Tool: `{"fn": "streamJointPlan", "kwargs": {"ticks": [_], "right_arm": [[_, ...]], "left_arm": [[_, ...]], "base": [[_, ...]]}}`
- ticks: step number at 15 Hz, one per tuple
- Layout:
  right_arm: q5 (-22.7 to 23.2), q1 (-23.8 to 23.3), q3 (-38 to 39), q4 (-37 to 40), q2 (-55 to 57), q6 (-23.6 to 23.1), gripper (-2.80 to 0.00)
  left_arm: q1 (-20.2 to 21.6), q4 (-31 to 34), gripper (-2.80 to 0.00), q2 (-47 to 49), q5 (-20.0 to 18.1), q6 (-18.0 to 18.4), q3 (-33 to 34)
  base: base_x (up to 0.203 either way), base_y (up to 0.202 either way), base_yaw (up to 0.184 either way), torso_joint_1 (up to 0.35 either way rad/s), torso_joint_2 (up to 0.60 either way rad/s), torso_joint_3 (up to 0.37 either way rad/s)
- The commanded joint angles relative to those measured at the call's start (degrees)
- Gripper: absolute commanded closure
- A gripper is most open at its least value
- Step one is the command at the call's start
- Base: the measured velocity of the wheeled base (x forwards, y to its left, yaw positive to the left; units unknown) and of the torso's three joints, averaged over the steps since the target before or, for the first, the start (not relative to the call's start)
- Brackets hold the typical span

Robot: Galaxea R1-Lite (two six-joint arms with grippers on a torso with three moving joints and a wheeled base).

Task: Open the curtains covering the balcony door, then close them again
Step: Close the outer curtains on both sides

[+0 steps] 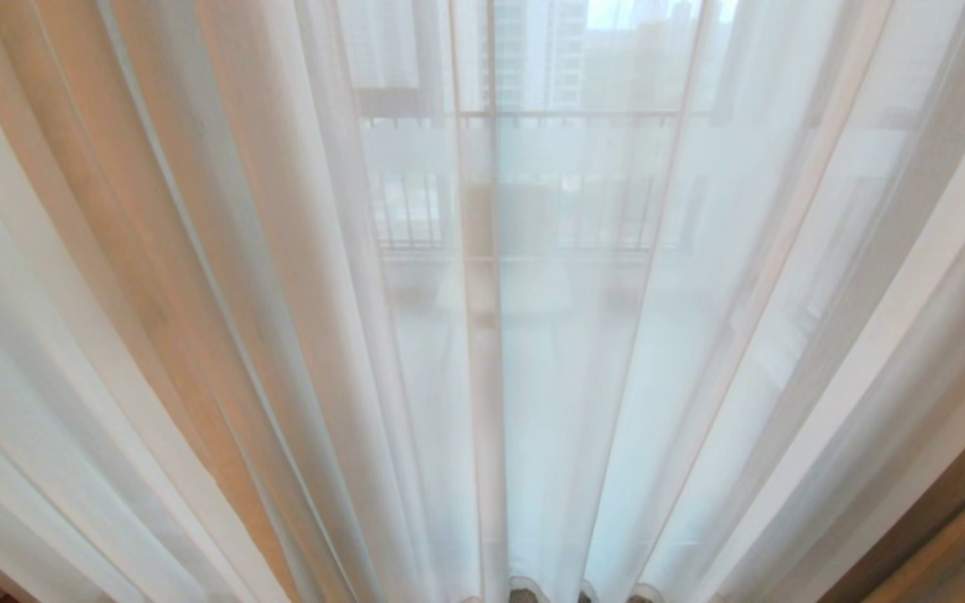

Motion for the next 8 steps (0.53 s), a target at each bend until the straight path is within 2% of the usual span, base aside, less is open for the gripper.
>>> {"fn": "streamJointPlan", "kwargs": {"ticks": [1, 5, 8], "right_arm": [[-0.01, 0.0, 0.0, -0.04, 0.07, 0.02, 0.0], [-0.01, 0.0, 0.0, -0.04, 0.07, 0.02, 0.0], [-0.01, 0.0, 0.0, -0.04, 0.07, 0.02, 0.0]], "left_arm": [[-0.01, -0.05, 0.0, -0.1, 0.02, 0.04, 0.01], [-0.01, -0.06, 0.0, -0.1, 0.02, -0.05, 0.01], [-0.01, -0.13, 0.0, -0.1, 0.02, -0.05, 0.01]], "base": [[0.0, 0.0, 0.0, 0.0, 0.0, 0.0], [0.001, -0.019, 0.0, 0.001, 0.0, 0.001], [0.001, -0.161, 0.003, 0.003, 0.0, 0.003]]}}
